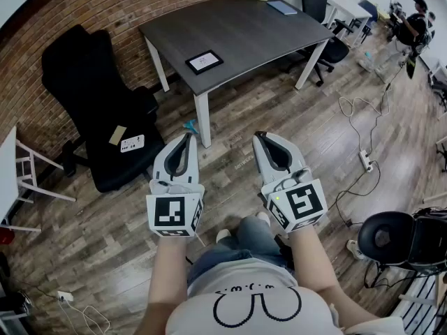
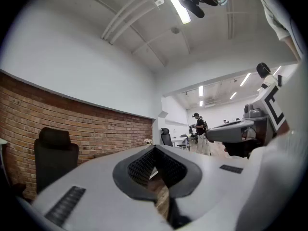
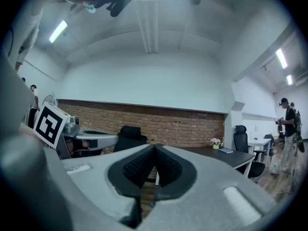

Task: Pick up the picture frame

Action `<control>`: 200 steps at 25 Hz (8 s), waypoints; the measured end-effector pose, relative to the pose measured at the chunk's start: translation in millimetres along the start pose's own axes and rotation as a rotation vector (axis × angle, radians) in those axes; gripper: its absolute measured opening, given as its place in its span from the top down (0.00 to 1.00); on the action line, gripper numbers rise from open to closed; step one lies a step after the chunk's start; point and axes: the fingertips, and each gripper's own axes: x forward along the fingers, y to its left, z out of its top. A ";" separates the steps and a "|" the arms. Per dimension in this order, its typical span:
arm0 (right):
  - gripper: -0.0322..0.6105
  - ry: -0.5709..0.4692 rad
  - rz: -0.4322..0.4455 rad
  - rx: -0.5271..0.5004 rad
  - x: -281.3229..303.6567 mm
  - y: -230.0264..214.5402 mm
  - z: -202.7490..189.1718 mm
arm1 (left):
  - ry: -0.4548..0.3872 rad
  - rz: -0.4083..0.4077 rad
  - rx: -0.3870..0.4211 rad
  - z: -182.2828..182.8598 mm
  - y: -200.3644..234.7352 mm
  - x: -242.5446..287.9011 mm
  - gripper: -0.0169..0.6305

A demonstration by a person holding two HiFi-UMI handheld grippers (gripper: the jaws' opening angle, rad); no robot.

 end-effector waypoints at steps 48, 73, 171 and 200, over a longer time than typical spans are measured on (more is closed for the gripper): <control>0.96 0.049 0.240 0.096 368.2 -255.2 -66.3 | 0.226 0.315 -0.202 -95.4 164.1 380.4 0.72; 0.96 0.359 0.277 0.124 553.0 -267.6 -182.0 | 0.631 0.340 -0.470 -265.1 259.0 462.4 0.72; 0.86 1.092 0.692 0.963 587.7 -217.1 -313.8 | 0.800 0.532 -0.851 -327.8 277.9 463.7 0.37; 0.88 0.497 0.733 0.732 651.4 -250.5 -124.5 | 0.353 0.509 -0.496 -138.5 358.2 517.2 0.37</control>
